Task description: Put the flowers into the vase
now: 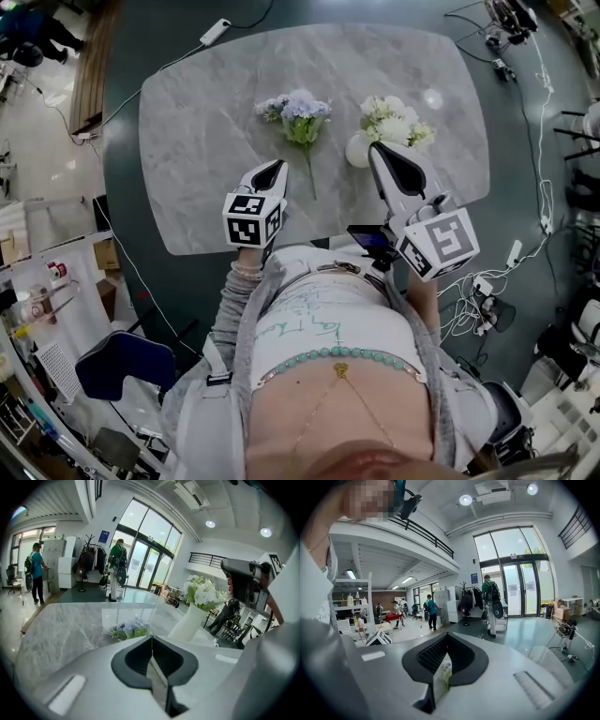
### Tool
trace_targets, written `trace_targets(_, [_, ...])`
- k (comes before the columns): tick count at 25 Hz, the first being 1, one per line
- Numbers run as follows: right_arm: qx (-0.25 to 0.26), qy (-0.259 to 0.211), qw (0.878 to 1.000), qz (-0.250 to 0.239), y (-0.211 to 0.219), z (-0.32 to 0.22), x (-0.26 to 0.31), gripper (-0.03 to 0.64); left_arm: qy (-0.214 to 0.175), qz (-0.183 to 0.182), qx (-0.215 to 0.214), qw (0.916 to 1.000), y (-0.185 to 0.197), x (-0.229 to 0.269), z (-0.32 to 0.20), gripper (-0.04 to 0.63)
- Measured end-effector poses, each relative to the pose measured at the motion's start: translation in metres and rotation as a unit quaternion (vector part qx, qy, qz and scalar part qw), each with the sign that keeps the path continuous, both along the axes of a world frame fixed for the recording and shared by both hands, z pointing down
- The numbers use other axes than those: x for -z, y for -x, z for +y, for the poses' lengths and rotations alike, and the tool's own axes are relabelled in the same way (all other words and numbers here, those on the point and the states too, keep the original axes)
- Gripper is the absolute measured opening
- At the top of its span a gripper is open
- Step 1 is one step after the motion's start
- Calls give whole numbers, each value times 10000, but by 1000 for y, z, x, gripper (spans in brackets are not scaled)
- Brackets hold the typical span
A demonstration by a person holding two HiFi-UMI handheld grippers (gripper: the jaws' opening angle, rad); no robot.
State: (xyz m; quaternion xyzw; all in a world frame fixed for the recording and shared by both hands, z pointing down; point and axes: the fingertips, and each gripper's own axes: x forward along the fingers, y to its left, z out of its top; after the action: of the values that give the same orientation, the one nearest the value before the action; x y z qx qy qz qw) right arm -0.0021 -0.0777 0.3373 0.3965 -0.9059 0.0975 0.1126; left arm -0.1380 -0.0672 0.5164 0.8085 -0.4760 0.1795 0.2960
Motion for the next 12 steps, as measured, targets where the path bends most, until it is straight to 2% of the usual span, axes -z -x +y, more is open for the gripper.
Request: trace_targets(12, [-47,151,9999,67,6,14,-11,26,446,-87,36,9990,12,-42,3,5])
